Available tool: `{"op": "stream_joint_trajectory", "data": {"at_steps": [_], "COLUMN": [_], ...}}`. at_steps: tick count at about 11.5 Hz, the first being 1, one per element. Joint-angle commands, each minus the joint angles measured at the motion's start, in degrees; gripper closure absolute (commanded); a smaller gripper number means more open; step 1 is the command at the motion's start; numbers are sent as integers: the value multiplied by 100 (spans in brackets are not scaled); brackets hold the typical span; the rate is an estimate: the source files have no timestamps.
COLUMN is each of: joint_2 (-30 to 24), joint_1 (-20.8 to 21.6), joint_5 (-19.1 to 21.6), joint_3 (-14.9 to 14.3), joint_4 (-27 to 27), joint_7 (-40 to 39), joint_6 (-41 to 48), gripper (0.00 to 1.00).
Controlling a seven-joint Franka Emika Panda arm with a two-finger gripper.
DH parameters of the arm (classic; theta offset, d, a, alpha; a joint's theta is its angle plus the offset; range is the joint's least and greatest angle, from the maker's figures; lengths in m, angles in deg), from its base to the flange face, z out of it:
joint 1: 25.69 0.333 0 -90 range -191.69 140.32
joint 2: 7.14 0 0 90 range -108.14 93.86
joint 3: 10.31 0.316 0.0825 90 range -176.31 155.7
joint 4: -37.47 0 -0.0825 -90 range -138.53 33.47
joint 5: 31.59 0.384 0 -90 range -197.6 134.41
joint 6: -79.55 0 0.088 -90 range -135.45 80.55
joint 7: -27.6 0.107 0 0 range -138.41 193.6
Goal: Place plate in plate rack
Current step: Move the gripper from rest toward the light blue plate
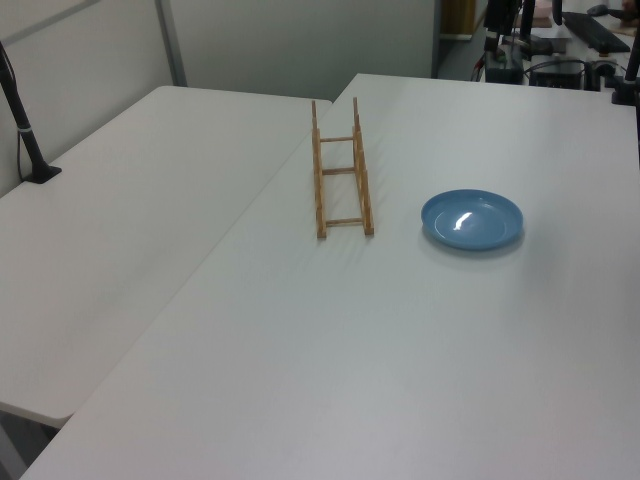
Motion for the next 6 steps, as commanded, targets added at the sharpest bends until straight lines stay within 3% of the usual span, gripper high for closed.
{"op": "stream_joint_trajectory", "data": {"at_steps": [1,6], "joint_2": [1,9], "joint_1": [76,76], "joint_5": [-23,-23], "joint_3": [21,21], "joint_4": [9,9], "joint_7": [-36,-36], "joint_6": [23,-3], "gripper": [0,0]}}
